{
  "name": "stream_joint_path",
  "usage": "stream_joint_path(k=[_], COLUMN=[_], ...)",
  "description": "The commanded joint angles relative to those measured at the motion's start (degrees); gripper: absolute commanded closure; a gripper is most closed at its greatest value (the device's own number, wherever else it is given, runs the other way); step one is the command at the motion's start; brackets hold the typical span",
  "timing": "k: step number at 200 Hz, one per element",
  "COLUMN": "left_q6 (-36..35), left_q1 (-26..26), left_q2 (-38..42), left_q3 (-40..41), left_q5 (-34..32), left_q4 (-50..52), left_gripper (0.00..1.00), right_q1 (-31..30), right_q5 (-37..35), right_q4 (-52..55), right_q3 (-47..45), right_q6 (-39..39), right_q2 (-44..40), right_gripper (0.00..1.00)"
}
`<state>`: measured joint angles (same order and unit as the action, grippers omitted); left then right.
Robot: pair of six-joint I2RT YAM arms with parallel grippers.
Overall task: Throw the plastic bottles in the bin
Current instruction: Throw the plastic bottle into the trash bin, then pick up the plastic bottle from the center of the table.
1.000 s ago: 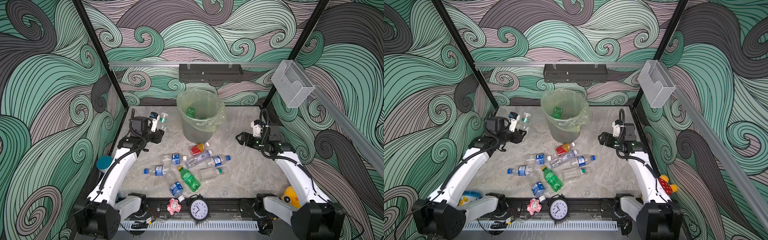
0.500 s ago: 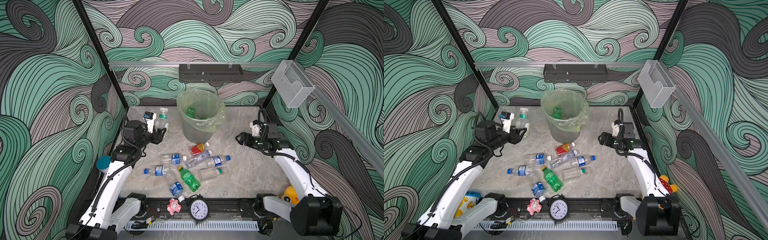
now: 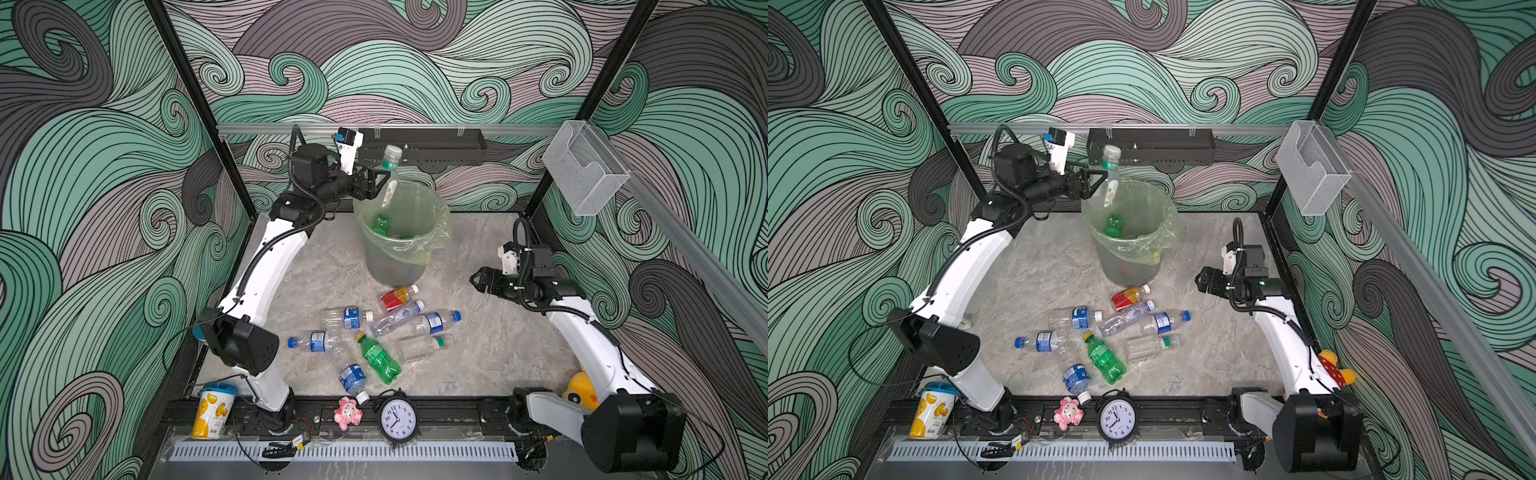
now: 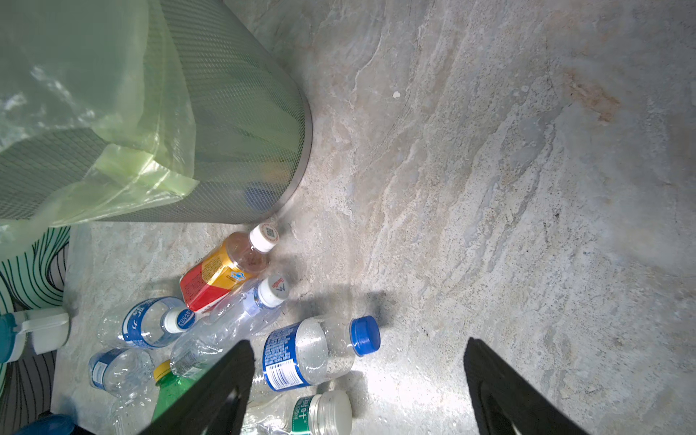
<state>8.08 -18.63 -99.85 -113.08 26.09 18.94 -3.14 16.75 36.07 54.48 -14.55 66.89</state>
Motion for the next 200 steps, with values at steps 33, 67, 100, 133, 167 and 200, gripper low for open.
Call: stream_joint_path(k=[33, 67, 100, 133, 167, 200], left_q6=[-1.44, -3.62, -3.86, -2.52, -1.71, -0.94], left_q1=[1.2, 2.57, 4.83, 10.01, 12.41, 13.36], left_q2=[10.79, 22.86, 33.89, 40.74, 45.83, 48.69], left_q3=[13.5, 27.11, 39.61, 48.55, 55.39, 59.14], left_q5=[-4.44, -10.54, -16.97, -17.95, -18.65, -18.7], left_q4=[3.05, 3.47, 5.16, 7.26, 9.1, 8.6], left_gripper=[0.13, 0.12, 0.11, 0.1, 0.1, 0.1], right_q1=[-3.62, -9.05, -14.37, -17.98, -22.47, -22.67], right_q5=[-1.66, -3.06, -2.94, 0.18, 1.38, 5.18], right_q4=[5.77, 6.36, 5.82, 9.16, 10.6, 12.05], right_q3=[1.93, 3.46, 4.77, 6.4, 4.39, 6.14], right_q6=[6.35, 12.32, 18.87, 28.72, 43.17, 50.14], right_q2=[-2.83, -2.02, -0.06, 4.26, 4.24, 6.57], right_gripper=[0.11, 0.15, 0.18, 0.18, 0.14, 0.12])
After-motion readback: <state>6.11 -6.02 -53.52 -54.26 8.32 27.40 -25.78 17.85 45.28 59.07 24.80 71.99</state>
